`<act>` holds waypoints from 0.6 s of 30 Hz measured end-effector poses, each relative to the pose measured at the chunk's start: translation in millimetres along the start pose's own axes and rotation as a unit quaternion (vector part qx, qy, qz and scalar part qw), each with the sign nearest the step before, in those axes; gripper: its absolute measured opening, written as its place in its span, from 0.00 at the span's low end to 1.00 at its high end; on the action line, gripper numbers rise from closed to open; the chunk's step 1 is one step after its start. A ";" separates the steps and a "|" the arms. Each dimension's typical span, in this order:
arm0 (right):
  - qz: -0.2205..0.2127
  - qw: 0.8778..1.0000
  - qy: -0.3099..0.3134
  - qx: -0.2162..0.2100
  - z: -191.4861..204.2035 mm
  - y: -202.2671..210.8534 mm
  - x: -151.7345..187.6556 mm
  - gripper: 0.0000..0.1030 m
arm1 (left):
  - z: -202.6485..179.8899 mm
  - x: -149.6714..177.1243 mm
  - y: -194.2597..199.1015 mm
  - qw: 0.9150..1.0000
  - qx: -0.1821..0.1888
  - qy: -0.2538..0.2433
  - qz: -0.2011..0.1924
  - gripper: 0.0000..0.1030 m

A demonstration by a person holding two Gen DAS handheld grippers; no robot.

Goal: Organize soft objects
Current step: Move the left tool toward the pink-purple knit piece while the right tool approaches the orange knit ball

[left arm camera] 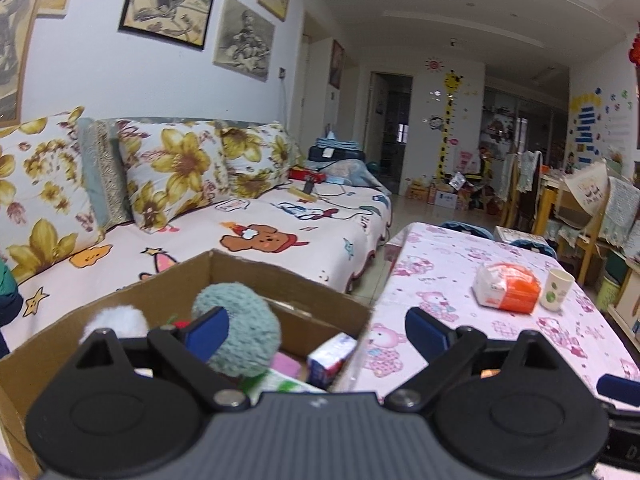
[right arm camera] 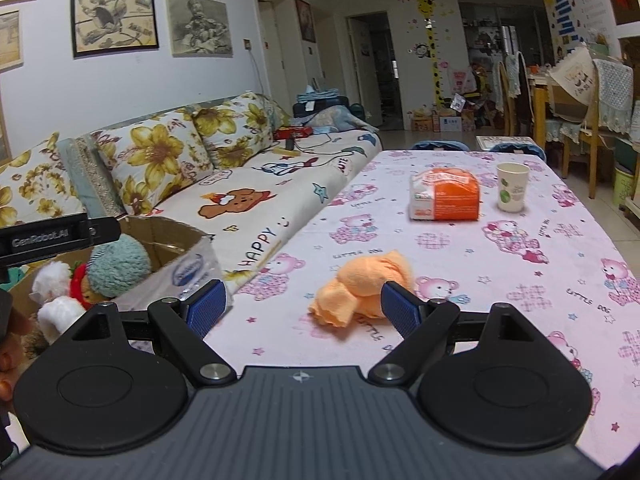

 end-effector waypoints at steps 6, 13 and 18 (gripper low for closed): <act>0.003 1.000 -0.009 0.017 -10.6 -11.2 3.9 1.00 | -11.5 5.0 4.0 1.000 0.011 -0.018 -0.004 0.92; 0.020 0.999 -0.026 0.034 -33.9 -46.0 6.8 1.00 | -20.5 15.4 25.7 0.999 0.024 -0.033 -0.008 0.92; 0.029 0.998 -0.057 0.030 -55.0 -74.0 6.7 1.00 | -32.8 30.0 48.3 0.997 0.033 -0.063 -0.005 0.92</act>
Point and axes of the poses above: each gripper's, at about its wrist camera, not at the fingertips, and y roughly against the way its jaws point, z to its left, x to its underside, the point moved 4 cm from there along -y, roughly the way its jaws point, and after that the axes turned 14 degrees about -x, right-handed, at the moved point
